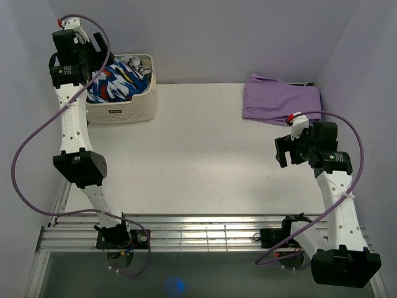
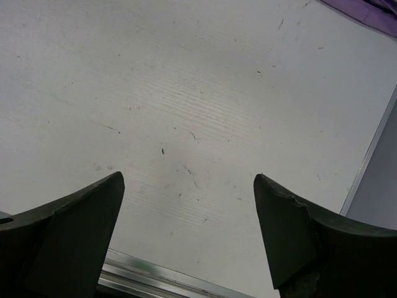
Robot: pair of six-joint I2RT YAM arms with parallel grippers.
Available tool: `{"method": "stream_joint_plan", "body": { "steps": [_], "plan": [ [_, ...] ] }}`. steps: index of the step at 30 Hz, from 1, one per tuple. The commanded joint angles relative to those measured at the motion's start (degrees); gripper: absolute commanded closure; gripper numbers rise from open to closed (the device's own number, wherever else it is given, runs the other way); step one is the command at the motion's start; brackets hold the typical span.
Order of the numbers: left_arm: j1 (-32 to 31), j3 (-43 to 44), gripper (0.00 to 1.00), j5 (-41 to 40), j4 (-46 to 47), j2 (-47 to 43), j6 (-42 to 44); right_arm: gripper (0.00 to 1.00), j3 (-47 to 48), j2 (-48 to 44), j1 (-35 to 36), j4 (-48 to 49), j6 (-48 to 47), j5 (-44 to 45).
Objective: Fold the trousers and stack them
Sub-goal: Grab the trousers from the pile
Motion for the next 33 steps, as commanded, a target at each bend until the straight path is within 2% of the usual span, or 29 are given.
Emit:
{"method": "stream_joint_plan", "body": {
  "steps": [1, 8, 16, 19, 22, 23, 26, 29, 33],
  "plan": [
    [3.04, 5.82, 0.02, -1.33, 0.73, 7.19, -3.89, 0.10, 3.49, 2.43, -0.33, 1.49, 0.99, -0.56],
    [4.89, -4.37, 0.02, -0.98, 17.24, 12.30, 2.07, 0.10, 4.12, 6.04, -0.42, 1.14, 2.13, -2.75],
    [4.89, 3.00, 0.02, 0.87, 19.10, 27.32, 0.33, 0.10, 3.14, 7.36, -0.68, 0.70, 0.38, 0.76],
    [4.97, 2.84, 0.05, 2.97, 22.96, 28.91, -0.11, 0.10, 2.97, 7.63, -0.68, 0.61, 0.11, 1.90],
    [4.89, 2.92, 0.30, 4.73, 26.22, 29.62, -0.20, 0.10, 2.88, 7.71, -0.95, 0.70, -0.15, 2.43],
    [4.89, 3.10, 0.52, 5.17, 27.53, 29.01, -0.37, 0.10, 2.79, 7.71, -0.95, 0.70, -0.06, 2.43],
    [4.89, 3.27, 0.86, 8.42, 30.86, 25.69, -1.78, 0.10, 2.79, 7.63, -1.12, 0.87, -0.15, 2.34],
    [4.97, 4.06, 1.00, 9.75, 35.25, 22.25, -5.63, 0.10, 2.88, 7.63, -1.12, 0.96, 0.11, 1.64],
    [4.89, 4.59, 1.00, 10.71, 45.01, 13.57, -10.21, 0.10, 3.14, 7.36, -1.12, 1.49, 0.29, 0.41]
  ]
}}
